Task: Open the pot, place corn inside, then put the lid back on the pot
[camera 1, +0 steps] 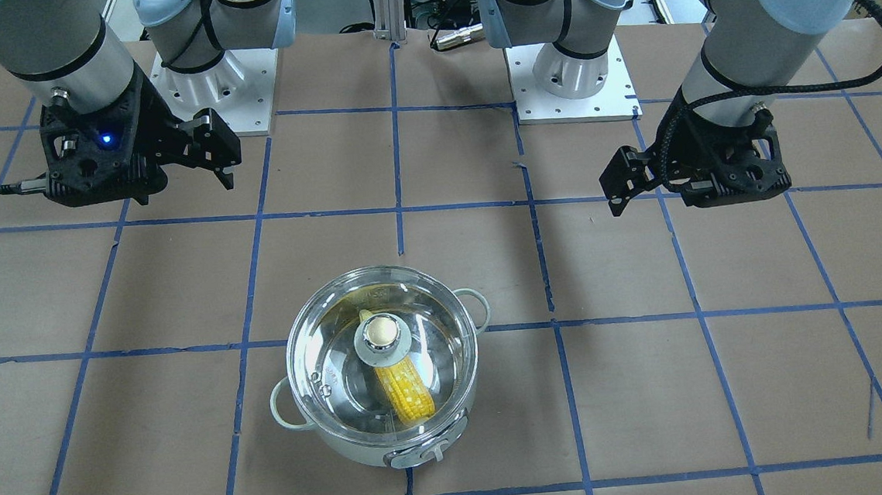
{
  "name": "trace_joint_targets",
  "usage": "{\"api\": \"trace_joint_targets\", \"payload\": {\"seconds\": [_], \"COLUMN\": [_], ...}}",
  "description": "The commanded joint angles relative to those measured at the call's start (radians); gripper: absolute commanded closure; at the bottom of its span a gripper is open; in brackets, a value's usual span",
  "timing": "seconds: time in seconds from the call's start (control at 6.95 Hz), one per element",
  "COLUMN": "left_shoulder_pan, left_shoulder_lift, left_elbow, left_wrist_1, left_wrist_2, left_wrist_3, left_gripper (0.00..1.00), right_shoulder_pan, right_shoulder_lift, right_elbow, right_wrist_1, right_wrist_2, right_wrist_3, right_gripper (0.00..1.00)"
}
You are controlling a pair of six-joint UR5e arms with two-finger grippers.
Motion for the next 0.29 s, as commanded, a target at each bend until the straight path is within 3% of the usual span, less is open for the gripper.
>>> {"api": "trace_joint_targets", "payload": {"seconds": [0.0,0.14], "left_shoulder_pan": [-0.005,-0.006], "left_shoulder_lift": [0.002,0.005], "left_elbow": [0.005,0.005], "left_wrist_1": [0.0,-0.001], "left_wrist_2": [-0.009,-0.009], "left_wrist_3": [-0.026,-0.029], "left_gripper": [0.0,0.0], "right_shoulder_pan": [0.0,0.0], "right_shoulder_lift": [0.002,0.001], "right_elbow": [-0.003,-0.004], "right_wrist_1": [-0.001,-0.001], "right_wrist_2": [0.0,0.0], "right_wrist_3": [-0.001,0.0], "right_gripper": [0.01,0.01]}}
